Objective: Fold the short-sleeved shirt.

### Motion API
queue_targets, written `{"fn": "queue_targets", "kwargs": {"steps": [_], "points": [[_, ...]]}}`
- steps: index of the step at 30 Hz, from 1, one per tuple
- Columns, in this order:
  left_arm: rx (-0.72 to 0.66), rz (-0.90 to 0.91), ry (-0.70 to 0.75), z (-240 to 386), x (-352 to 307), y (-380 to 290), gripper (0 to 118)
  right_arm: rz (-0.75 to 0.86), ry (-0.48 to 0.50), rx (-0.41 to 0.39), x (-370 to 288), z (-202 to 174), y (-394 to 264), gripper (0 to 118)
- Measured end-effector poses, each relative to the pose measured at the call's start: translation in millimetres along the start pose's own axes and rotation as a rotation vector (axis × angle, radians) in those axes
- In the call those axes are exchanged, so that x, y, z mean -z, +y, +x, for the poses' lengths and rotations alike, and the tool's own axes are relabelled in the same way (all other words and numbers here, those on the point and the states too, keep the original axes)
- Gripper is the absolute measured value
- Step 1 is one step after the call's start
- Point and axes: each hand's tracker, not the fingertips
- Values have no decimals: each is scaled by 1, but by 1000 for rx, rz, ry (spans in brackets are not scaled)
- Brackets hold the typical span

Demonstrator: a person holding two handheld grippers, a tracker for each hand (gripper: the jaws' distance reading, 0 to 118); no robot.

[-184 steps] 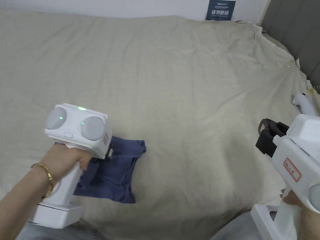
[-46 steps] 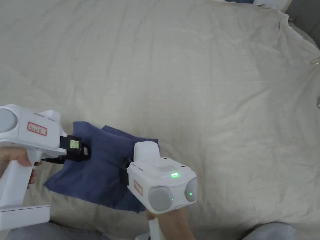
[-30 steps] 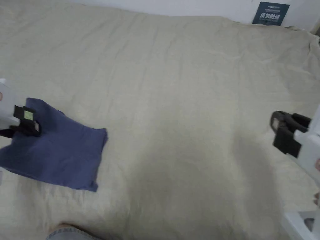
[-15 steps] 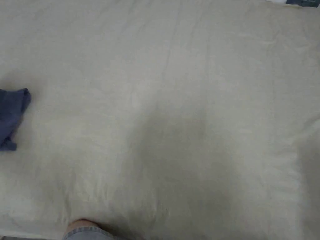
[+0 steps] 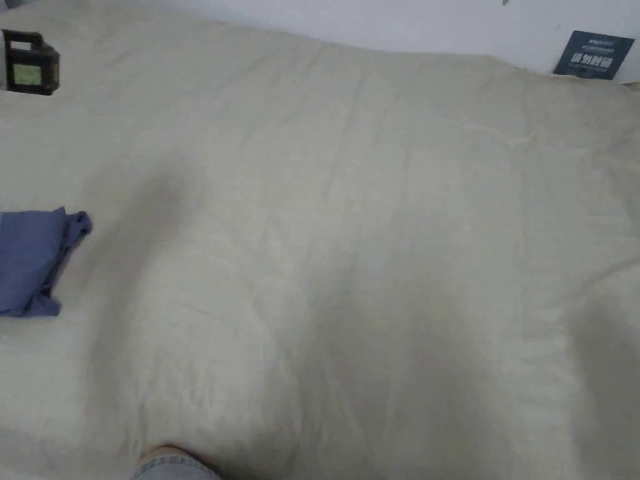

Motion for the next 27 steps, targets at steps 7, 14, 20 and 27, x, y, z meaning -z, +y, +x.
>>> {"fn": "queue_targets", "kwargs": {"steps": [7,14,20,27], "points": [[-211,135,-251,76,-83,39,115,94,29,-63,-14,14,23,0],[-224,189,-369,145,-134,13,105,203,54,-74,-32,20,37,0],[-300,174,-496,162,-176,-14,51,262,80,-66,-40,17,37,0],[-219,230,-467,175,-208,-44,0,261,123,-112,-40,1,16,0]]}}
